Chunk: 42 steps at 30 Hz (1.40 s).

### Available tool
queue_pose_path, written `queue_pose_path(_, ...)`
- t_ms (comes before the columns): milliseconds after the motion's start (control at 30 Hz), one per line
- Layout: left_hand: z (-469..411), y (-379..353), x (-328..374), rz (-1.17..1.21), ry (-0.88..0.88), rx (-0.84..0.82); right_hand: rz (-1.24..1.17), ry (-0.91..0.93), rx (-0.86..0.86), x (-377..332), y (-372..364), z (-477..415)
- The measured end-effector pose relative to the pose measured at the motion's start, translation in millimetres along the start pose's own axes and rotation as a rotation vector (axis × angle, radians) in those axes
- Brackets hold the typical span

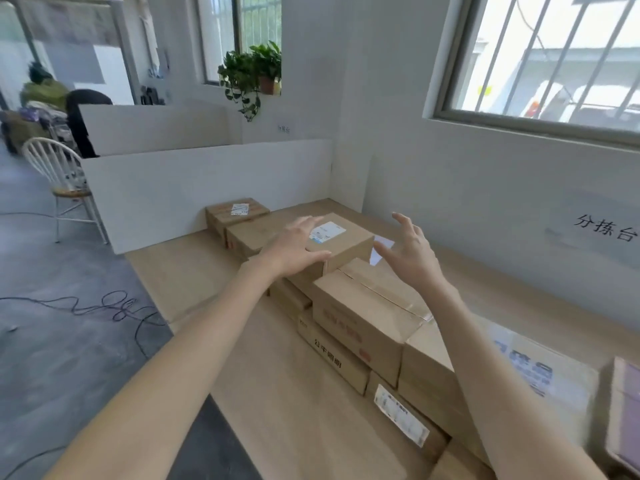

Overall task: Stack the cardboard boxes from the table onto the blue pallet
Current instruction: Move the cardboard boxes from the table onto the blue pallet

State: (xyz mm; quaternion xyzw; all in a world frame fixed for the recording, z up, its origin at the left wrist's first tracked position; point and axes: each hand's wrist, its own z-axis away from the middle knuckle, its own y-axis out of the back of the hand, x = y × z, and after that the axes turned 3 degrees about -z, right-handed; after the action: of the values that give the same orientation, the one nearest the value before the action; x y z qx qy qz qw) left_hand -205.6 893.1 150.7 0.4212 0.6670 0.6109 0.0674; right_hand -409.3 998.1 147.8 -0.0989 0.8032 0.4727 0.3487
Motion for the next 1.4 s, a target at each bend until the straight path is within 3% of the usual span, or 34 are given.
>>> queue_pose_path(467, -165.8, -36.6, -164.1, -0.035, 0.051, -0.132, 0.096, -0.181, -0.137, 17.1, -156.5, -144.6)
queue_pose_path(733, -233.5, -79.0, -214.7, -0.074, -0.027, -0.343, 0.092, -0.406, -0.222, 42.2, -215.6, -167.2)
queue_pose_path(1000, -276.6, -116.8, -252.8, -0.026, -0.213, -0.600, 0.169, -0.552, -0.174, 49.1, -263.8, -156.2)
queue_pose_path(1400, -298.2, -130.1, -269.8, 0.212, -0.290, -0.550, 0.142, -0.566, 0.013, 39.7, -280.0, -163.6)
